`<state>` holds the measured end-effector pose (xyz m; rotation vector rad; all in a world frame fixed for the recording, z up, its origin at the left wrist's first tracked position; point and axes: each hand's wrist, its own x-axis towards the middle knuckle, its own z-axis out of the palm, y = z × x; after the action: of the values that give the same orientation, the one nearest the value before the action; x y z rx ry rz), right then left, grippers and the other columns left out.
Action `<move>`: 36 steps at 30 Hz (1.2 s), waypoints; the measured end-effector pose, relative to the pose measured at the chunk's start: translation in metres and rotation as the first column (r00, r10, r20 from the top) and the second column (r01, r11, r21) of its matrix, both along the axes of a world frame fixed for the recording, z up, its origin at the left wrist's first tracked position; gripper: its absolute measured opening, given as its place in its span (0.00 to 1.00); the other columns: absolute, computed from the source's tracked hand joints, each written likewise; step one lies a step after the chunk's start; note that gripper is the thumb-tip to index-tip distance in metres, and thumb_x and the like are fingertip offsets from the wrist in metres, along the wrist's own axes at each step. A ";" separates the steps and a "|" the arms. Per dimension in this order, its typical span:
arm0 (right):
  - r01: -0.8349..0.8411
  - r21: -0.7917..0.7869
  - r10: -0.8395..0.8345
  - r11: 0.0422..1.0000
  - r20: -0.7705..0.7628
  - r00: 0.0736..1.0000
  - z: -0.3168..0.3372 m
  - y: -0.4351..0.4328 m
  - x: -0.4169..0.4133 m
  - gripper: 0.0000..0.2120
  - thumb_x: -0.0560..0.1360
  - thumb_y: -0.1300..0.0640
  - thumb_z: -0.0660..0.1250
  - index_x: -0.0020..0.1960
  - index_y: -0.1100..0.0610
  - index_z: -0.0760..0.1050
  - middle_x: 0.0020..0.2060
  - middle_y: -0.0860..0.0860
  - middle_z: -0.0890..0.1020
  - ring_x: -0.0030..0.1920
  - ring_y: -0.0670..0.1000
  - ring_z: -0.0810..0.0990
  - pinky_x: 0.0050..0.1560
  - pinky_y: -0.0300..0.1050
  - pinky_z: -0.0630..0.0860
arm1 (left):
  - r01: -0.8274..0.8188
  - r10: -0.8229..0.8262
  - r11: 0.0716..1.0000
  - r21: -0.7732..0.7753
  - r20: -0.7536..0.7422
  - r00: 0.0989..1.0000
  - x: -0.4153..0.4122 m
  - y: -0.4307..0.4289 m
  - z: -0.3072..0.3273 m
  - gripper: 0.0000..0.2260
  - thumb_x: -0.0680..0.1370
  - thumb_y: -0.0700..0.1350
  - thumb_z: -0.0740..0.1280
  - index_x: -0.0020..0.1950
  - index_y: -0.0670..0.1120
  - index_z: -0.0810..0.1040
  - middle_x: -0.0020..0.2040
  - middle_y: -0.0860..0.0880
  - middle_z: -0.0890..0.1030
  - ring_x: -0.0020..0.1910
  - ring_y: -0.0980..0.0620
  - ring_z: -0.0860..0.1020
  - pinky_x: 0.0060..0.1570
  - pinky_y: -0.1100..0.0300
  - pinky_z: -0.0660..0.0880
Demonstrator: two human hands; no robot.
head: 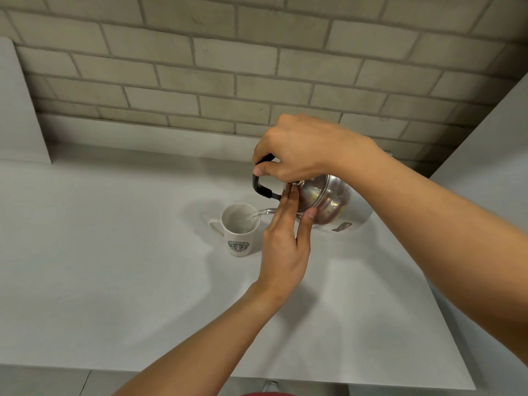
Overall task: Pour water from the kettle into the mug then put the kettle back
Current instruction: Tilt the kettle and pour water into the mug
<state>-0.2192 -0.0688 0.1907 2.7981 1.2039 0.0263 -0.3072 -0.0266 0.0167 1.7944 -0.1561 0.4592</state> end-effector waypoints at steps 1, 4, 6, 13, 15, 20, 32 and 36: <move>-0.005 -0.005 0.005 1.000 -0.001 1.000 0.000 0.000 0.000 0.12 0.80 0.44 0.66 0.54 0.48 0.86 0.35 0.47 0.79 0.40 0.55 0.78 0.37 0.47 0.72 | -0.002 0.002 1.000 -0.002 -0.003 1.000 -0.001 0.000 0.000 0.24 0.85 0.49 0.63 0.81 0.46 0.64 0.78 0.49 0.70 0.74 0.49 0.73 0.71 0.56 0.69; -0.010 -0.010 0.010 1.000 0.000 1.000 0.001 0.001 -0.001 0.13 0.80 0.44 0.66 0.54 0.48 0.86 0.35 0.48 0.81 0.40 0.55 0.79 0.37 0.47 0.72 | -0.010 0.010 1.000 -0.007 -0.009 1.000 -0.002 -0.001 0.001 0.24 0.85 0.49 0.63 0.80 0.47 0.64 0.77 0.48 0.72 0.72 0.46 0.75 0.69 0.53 0.70; -0.008 -0.013 0.008 1.000 0.000 1.000 0.002 0.001 -0.001 0.13 0.80 0.44 0.65 0.53 0.49 0.86 0.36 0.48 0.82 0.39 0.55 0.78 0.36 0.46 0.71 | -0.011 0.011 1.000 -0.010 -0.014 1.000 -0.003 -0.001 0.002 0.24 0.85 0.50 0.62 0.81 0.47 0.64 0.77 0.48 0.73 0.71 0.46 0.75 0.69 0.52 0.71; -0.002 -0.029 0.002 1.000 0.004 1.000 0.005 0.004 -0.002 0.13 0.80 0.44 0.66 0.52 0.50 0.86 0.37 0.49 0.84 0.39 0.54 0.79 0.35 0.46 0.71 | -0.015 0.015 1.000 -0.018 -0.029 0.999 -0.004 -0.001 0.005 0.24 0.85 0.51 0.62 0.81 0.48 0.64 0.75 0.46 0.75 0.69 0.42 0.76 0.68 0.49 0.72; -0.002 -0.033 0.002 0.999 0.002 1.000 0.006 0.005 -0.002 0.13 0.80 0.45 0.66 0.52 0.50 0.86 0.37 0.49 0.84 0.39 0.54 0.78 0.35 0.46 0.70 | -0.017 0.016 1.000 -0.019 -0.031 0.999 -0.005 -0.001 0.006 0.24 0.85 0.51 0.62 0.80 0.48 0.64 0.75 0.47 0.75 0.70 0.44 0.76 0.68 0.49 0.72; -0.005 -0.046 0.005 0.999 -0.004 1.000 0.009 0.008 -0.004 0.13 0.80 0.45 0.66 0.51 0.50 0.86 0.36 0.49 0.84 0.35 0.50 0.76 0.34 0.45 0.70 | -0.015 0.014 0.999 -0.038 -0.032 0.999 -0.005 -0.001 0.008 0.24 0.86 0.50 0.62 0.81 0.47 0.65 0.75 0.48 0.75 0.71 0.45 0.76 0.69 0.48 0.72; 0.006 -0.070 -0.005 0.998 0.011 1.000 0.011 0.013 -0.007 0.13 0.80 0.44 0.66 0.50 0.50 0.86 0.36 0.47 0.82 0.36 0.49 0.77 0.36 0.47 0.75 | -0.023 0.022 0.997 -0.071 -0.014 1.000 -0.007 0.001 0.009 0.23 0.85 0.49 0.62 0.80 0.47 0.66 0.75 0.49 0.75 0.71 0.49 0.76 0.68 0.49 0.73; 0.008 -0.080 -0.008 0.997 0.003 1.000 0.010 0.015 -0.008 0.13 0.80 0.44 0.66 0.50 0.50 0.86 0.36 0.48 0.82 0.38 0.53 0.78 0.39 0.51 0.79 | -0.022 0.021 0.997 -0.078 -0.019 1.000 -0.009 0.002 0.008 0.23 0.85 0.50 0.62 0.80 0.46 0.66 0.76 0.49 0.74 0.73 0.52 0.74 0.70 0.51 0.71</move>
<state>-0.2269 -0.0541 0.2006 2.7332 1.1659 -0.0188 -0.3165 -0.0251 0.0243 1.7245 -0.1049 0.4588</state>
